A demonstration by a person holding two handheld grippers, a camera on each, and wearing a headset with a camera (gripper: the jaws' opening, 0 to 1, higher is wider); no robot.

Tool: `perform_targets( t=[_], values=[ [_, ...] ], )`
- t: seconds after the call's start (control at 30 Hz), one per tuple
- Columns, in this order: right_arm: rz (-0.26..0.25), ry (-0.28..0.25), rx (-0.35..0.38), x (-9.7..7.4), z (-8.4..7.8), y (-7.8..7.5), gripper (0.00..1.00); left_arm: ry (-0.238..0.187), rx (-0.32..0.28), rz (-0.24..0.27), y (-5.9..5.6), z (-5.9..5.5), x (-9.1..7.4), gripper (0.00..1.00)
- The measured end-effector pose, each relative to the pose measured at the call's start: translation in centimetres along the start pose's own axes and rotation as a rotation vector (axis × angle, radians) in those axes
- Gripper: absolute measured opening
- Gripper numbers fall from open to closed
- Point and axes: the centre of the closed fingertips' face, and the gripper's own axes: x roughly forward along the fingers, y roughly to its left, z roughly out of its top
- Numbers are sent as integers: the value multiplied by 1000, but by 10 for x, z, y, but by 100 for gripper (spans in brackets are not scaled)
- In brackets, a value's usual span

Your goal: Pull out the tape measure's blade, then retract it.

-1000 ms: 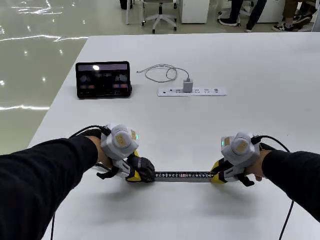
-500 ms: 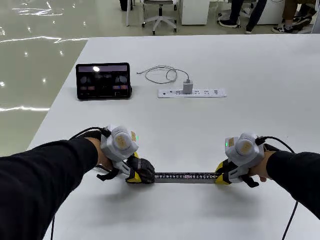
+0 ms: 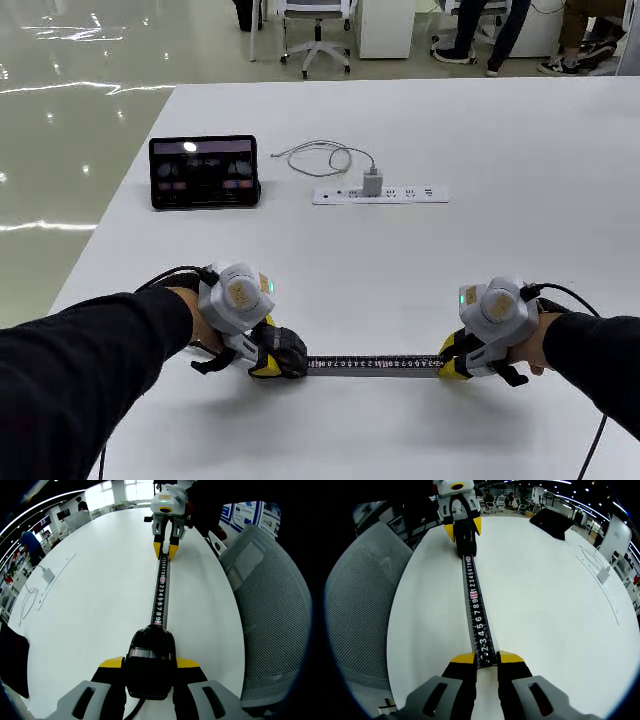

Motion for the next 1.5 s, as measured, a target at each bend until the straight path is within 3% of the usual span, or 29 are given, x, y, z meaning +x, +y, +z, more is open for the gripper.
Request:
perform_targets(
  t=[0.67,1.5],
  values=[
    [-3,36,11,-8,-15,-3,10,-1,-3,-3,0,0,0,31],
    [-3,49,5,-13,-23,-5,10,-4,-12,5,-1,0,-1,32]
  ],
)
